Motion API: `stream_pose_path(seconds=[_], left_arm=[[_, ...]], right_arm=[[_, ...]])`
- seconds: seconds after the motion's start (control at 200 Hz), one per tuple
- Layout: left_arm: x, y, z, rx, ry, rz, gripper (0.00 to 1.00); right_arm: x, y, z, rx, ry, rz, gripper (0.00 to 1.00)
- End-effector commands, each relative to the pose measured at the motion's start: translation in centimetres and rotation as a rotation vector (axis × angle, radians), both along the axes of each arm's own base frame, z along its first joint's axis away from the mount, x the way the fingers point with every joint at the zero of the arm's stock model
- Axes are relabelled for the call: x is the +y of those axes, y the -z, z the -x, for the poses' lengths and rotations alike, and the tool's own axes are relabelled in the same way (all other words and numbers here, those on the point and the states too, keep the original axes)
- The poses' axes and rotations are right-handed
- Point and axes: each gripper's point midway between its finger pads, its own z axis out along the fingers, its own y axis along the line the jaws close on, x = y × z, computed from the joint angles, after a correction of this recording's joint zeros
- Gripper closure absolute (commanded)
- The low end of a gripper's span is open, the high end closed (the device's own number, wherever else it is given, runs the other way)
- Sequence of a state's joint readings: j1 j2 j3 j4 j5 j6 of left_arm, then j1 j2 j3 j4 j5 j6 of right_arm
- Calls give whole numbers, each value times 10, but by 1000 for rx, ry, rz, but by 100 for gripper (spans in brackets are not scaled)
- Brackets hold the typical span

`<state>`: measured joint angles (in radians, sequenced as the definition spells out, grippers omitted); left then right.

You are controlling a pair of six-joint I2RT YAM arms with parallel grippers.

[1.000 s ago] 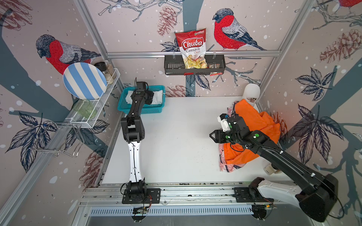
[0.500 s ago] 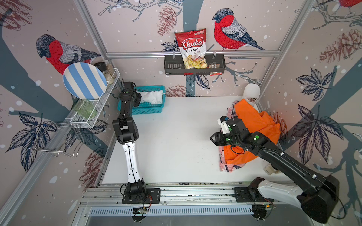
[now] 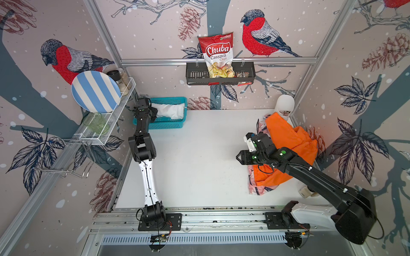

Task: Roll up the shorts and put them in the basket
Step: Place the shorts in the bin, then pick up the shorts at the center of the board.

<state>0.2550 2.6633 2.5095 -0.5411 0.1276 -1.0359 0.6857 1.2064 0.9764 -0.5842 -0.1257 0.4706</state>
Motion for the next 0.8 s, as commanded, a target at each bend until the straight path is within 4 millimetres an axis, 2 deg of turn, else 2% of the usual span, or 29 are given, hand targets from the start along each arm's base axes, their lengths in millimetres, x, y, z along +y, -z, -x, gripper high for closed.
stream_pose_path(seconds=[0.0,0.16,0.36,0.45,0.48,0.49,0.575,0.63,0.69,0.72,0.795], left_arm=[[-5,-44,-5,-80,45,-38,51],[-24,-88,20,-78,79,-29,42],[-60,-134,53,-63,158,-66,36],[-87,-145,71,-62,218,-85,35],[-98,-152,76,-79,240,-97,35],[-101,-165,79,-104,245,-106,35],[-125,-176,103,-125,276,-139,34],[-141,-187,123,-157,291,-172,34],[-159,-189,147,-184,309,-203,34],[-166,-196,159,-214,319,-220,34],[-186,-194,190,-240,354,-251,34]], right_arm=[[2,-15,-9,-52,18,-22,40],[-4,-31,-14,-101,30,-11,39],[-33,-58,-39,-210,115,37,36],[-66,-58,-59,-236,191,118,34],[-79,-55,-67,-237,224,139,34],[-83,-54,-69,-237,234,145,34],[-124,-43,-88,-231,334,209,34],[-148,-34,-99,-221,391,247,34],[-177,-30,-109,-219,470,297,32],[-191,-20,-116,-197,510,333,30],[-217,-16,-132,-183,595,351,27]])
